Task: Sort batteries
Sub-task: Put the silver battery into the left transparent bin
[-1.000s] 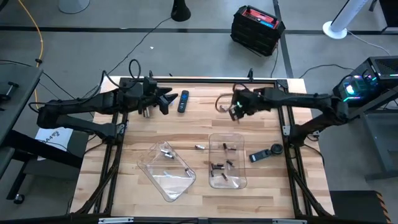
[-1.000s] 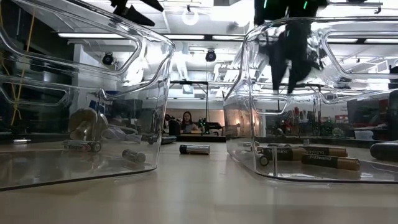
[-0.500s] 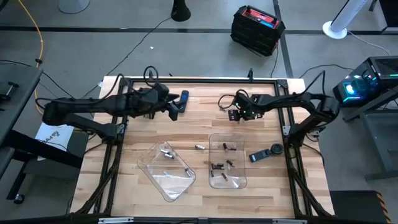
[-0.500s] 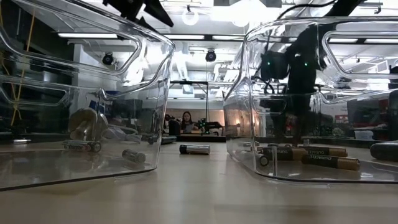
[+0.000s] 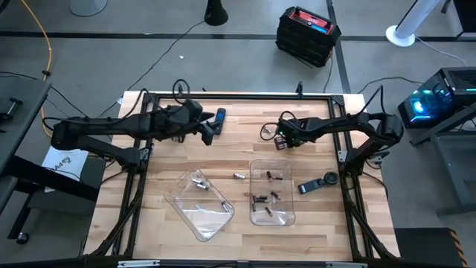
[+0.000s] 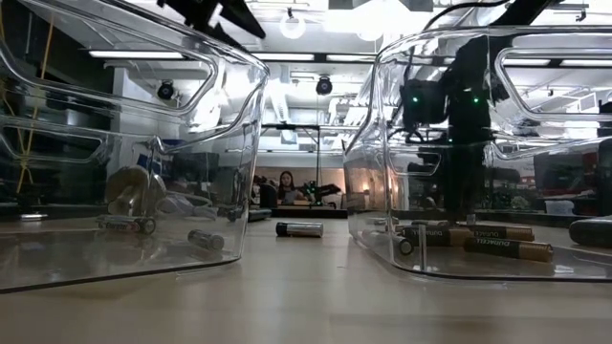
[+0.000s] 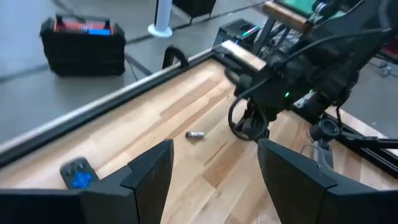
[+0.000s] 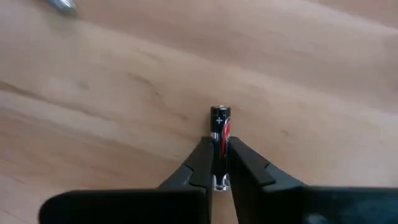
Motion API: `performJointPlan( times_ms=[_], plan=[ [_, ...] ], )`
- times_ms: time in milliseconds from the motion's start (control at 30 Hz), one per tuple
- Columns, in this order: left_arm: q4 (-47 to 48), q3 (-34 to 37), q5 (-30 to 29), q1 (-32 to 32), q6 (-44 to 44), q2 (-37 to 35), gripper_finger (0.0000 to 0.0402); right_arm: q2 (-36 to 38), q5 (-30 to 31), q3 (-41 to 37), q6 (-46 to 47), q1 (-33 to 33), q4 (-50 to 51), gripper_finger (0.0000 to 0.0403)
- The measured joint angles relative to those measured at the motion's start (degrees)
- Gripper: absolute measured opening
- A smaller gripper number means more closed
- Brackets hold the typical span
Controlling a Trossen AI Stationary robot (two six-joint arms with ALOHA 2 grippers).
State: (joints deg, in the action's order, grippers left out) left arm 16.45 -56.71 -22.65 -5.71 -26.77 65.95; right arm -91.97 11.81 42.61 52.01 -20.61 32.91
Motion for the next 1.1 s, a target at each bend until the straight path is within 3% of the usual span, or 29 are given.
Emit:
performJointPlan(
  times_ms=[167, 300, 433, 533, 700, 767, 867, 967, 1100],
  plan=[
    [0.1, 0.0, -0.4, 0.0, 5.3, -4.6, 0.0225, 7.0, 0.9, 0.0, -0.7, 1.9, 10.6, 0.0008],
    [0.0, 0.0, -3.9, 0.0, 8.2, -8.8, 0.0225, 14.4, 2.2, 0.7, 0.3, 3.9, 10.6, 0.0008],
    [0.3, 0.0, -7.4, 0.0, 9.4, -11.9, 0.0225, 19.7, 1.3, 0.7, 2.2, 8.2, 0.7, 0.0005],
    [0.2, 0.0, -8.7, 0.0, 9.4, -13.3, 0.0225, 19.6, -0.9, 0.7, 2.5, 12.4, -13.8, 0.0004],
    [0.3, 0.0, -9.5, 0.0, 9.4, -13.3, 0.0225, 12.1, -4.6, 0.9, 2.1, 19.4, -45.2, 0.0003],
    [0.1, 0.0, -9.6, 0.0, 9.4, -13.0, 0.0225, 7.1, -5.5, 3.3, 2.0, 21.6, -51.4, 0.0003],
    [0.2, 0.0, -9.6, 0.0, 8.8, -12.3, 0.0225, -1.3, -9.4, 10.8, -0.3, 24.3, -52.3, 0.0002],
    [0.1, 0.0, -9.6, 0.0, 7.8, -12.0, 0.0225, -10.2, -17.6, 20.5, -7.0, 26.6, -51.1, 0.0002],
    [0.1, 0.0, -9.6, 0.0, 7.3, -12.0, 0.0225, -19.6, -25.4, 35.1, -15.0, 28.1, -42.4, 0.0004]
  ],
)
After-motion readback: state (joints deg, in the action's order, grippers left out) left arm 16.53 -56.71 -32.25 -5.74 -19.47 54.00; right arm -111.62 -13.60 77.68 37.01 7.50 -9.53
